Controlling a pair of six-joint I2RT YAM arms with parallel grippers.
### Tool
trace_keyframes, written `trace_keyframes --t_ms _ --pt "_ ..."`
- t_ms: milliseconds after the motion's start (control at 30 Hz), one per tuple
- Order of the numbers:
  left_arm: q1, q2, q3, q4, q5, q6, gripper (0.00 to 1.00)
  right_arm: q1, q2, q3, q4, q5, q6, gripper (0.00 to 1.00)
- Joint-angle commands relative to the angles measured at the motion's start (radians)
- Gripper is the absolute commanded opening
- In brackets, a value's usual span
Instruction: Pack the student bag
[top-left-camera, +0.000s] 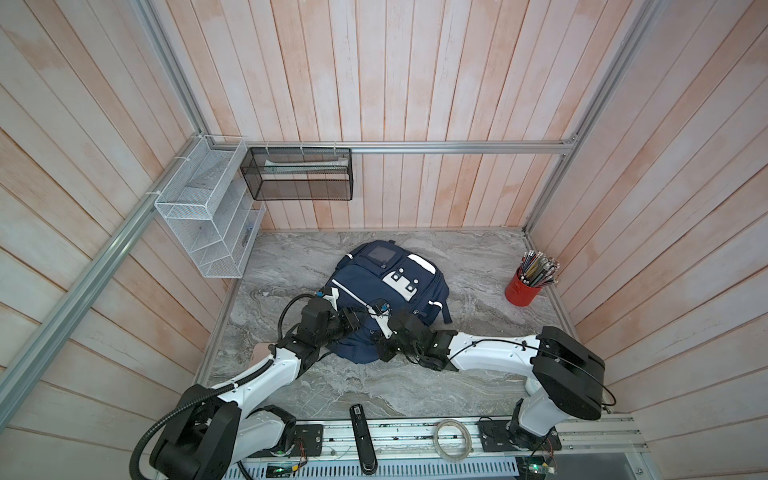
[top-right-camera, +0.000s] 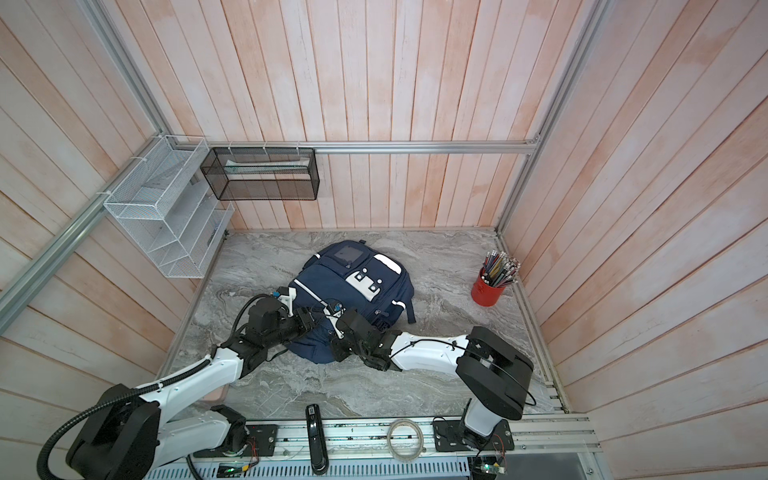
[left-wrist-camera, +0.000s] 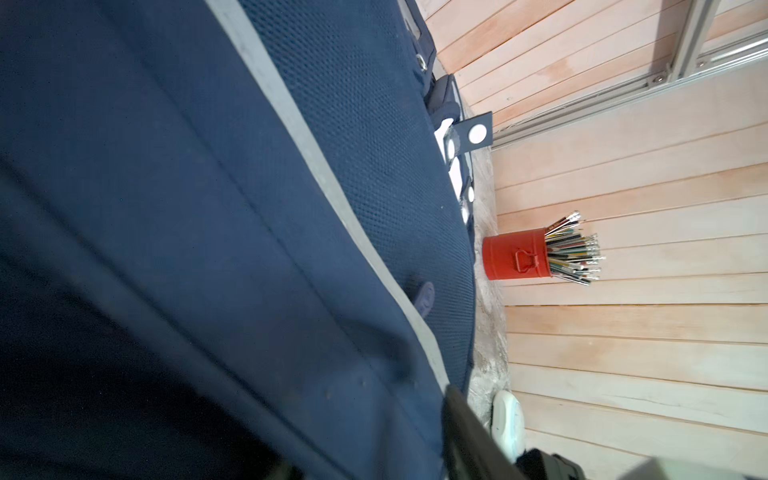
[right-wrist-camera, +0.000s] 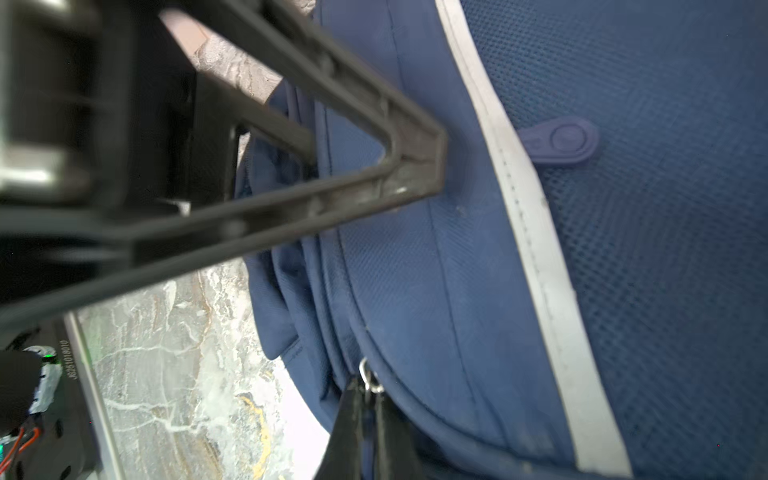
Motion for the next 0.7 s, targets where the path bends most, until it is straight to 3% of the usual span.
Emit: trace_keyframes --t_ms 0,133,400,533,667 --pt "-0.009 0.045 0.063 0.008 -0.052 0.045 0.00 0.006 -0.034 -0.017 -0.014 0.027 -0.022 0.00" --pt "0.000 -0.002 0.040 -0.022 -0.074 0.042 0.00 -0.029 -0.085 -0.096 -0.095 0.135 -0.011 0.00" --pt "-0.015 -0.072 0.009 -0.029 -0.047 0.019 0.00 -0.296 -0.198 -0.222 -0.132 0.135 0.006 0.00" --pt "-0.088 -0.052 -0.056 0.089 -0.012 -0.053 0.00 -0.390 -0.184 -0.174 -0.137 0.147 -0.002 0.00" --pt "-0.248 0.022 -0.050 0.165 -0.042 -0.106 0.00 -0.467 -0.198 -0.142 -0.175 0.168 -0.013 0.00"
